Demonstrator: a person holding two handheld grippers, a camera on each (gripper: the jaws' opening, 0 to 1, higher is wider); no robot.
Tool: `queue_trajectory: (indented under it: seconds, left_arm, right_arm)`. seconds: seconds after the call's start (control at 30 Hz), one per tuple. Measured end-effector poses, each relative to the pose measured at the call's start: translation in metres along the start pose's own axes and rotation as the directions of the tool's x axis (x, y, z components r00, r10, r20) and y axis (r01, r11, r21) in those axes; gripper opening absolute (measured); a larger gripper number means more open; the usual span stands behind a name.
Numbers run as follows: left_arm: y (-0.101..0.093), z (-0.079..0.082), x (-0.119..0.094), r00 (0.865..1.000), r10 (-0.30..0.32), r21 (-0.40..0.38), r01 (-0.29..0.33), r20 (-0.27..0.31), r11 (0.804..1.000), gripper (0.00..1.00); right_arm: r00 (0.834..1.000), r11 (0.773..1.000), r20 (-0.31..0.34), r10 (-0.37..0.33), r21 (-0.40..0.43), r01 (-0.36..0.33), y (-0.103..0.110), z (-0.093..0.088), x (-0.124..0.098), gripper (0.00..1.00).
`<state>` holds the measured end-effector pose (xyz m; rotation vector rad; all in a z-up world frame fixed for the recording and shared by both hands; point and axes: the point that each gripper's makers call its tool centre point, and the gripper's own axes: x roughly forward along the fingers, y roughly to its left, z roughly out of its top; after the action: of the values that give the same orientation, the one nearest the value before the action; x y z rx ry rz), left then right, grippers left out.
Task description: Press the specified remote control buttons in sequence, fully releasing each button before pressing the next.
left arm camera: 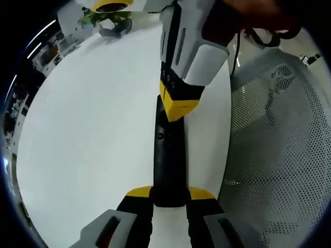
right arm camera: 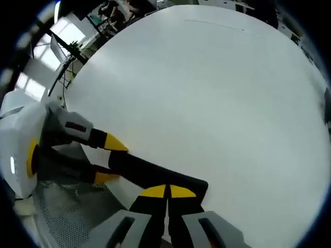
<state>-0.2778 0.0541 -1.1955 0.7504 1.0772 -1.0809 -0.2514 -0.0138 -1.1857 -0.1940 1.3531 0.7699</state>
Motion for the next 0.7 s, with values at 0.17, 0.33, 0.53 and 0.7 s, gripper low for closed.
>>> queue_trajectory:
  seconds: [0.17,0.33,0.53,0.7]
  left_arm:
    - [-0.0003,0.0000,-0.0003,1.000,0.002,0.000,-0.002,0.018,1.000,0.24]
    - [-0.0004,0.0005,0.0004,1.000,0.003,0.002,-0.003,0.009,1.000,0.24]
    - [-0.0002,0.0003,-0.0005,1.000,0.001,-0.003,-0.001,0.028,1.000,0.24]
    - [-0.0004,0.0006,-0.0006,0.999,0.006,-0.014,-0.006,0.032,1.000,0.24]
  right_arm:
    - [1.000,0.999,0.002,-0.027,-0.017,0.027,0.0010,-0.0001,0.0003,0.00]
    - [1.000,0.999,-0.014,-0.026,-0.030,0.026,-0.0009,0.0006,0.0014,0.00]
    - [1.000,1.000,-0.003,0.002,0.004,-0.002,-0.0019,0.0002,0.0008,0.00]
    - [1.000,1.000,-0.010,0.009,0.005,-0.009,0.0016,-0.0009,-0.0011,0.00]
